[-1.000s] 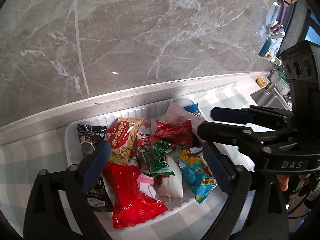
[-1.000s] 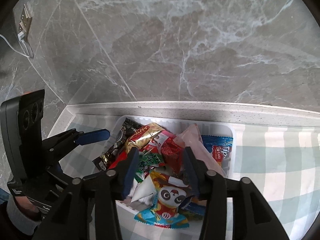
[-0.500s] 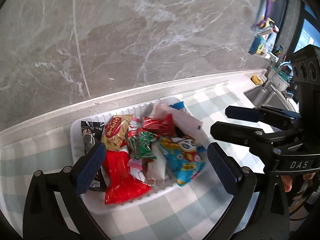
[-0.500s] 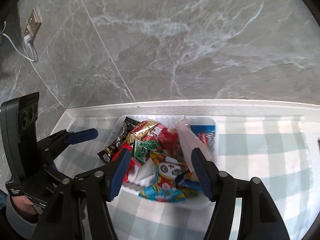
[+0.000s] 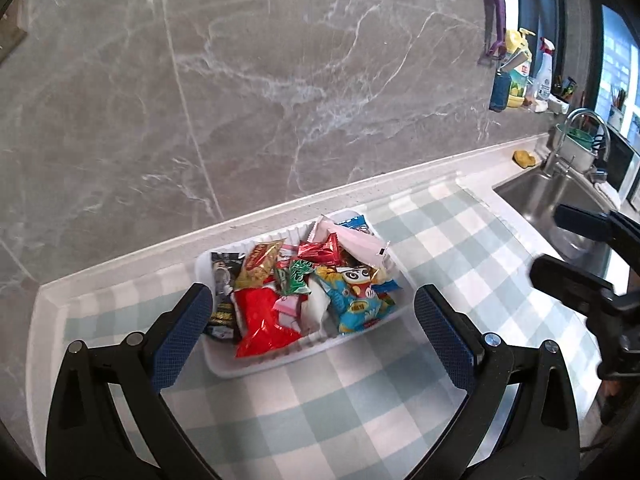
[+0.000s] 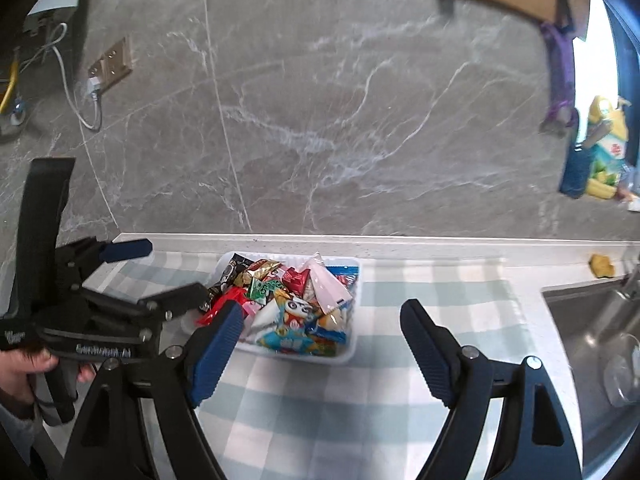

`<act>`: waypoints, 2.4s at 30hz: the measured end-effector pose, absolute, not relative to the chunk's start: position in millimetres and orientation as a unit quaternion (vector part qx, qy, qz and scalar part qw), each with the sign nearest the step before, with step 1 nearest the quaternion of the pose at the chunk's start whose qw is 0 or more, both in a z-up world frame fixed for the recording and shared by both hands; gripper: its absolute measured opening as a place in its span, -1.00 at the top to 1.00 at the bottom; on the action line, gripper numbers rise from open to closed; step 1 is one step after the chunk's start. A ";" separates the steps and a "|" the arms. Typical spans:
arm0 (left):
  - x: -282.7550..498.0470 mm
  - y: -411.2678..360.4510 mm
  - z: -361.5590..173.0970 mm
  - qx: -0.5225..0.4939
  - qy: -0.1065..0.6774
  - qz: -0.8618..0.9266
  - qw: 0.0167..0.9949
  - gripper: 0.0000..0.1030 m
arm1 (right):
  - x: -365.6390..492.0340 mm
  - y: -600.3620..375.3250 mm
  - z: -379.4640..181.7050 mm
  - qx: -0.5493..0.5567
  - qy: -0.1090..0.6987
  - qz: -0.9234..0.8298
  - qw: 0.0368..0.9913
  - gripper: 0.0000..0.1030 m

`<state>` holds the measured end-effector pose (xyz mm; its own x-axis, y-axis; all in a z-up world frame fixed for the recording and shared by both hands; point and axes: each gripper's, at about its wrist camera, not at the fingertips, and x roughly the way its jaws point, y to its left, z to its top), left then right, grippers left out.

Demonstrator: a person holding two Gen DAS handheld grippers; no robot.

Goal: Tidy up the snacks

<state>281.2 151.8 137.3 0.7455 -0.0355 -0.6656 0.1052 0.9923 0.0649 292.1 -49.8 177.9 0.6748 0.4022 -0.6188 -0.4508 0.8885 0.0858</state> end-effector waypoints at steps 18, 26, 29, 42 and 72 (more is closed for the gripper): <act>191.2 123.9 176.3 0.079 0.318 -0.033 0.944 -0.99 | 208.4 -94.0 200.7 -0.042 0.297 0.183 0.936 -0.93; 180.1 119.8 180.2 0.079 0.314 -0.043 0.945 -0.99 | 194.5 -101.8 206.5 -0.039 0.292 0.170 0.940 -0.94; 178.4 119.7 181.6 0.079 0.311 -0.045 0.946 -0.99 | 192.3 -102.4 207.7 -0.040 0.291 0.168 0.941 -0.94; 177.5 121.4 183.8 0.078 0.308 -0.047 0.947 -0.99 | 185.9 -99.4 209.6 -0.044 0.289 0.166 0.942 -0.94; 175.5 123.5 185.4 0.074 0.309 -0.047 0.947 -0.99 | 185.7 -93.0 207.1 -0.047 0.293 0.171 0.939 -0.94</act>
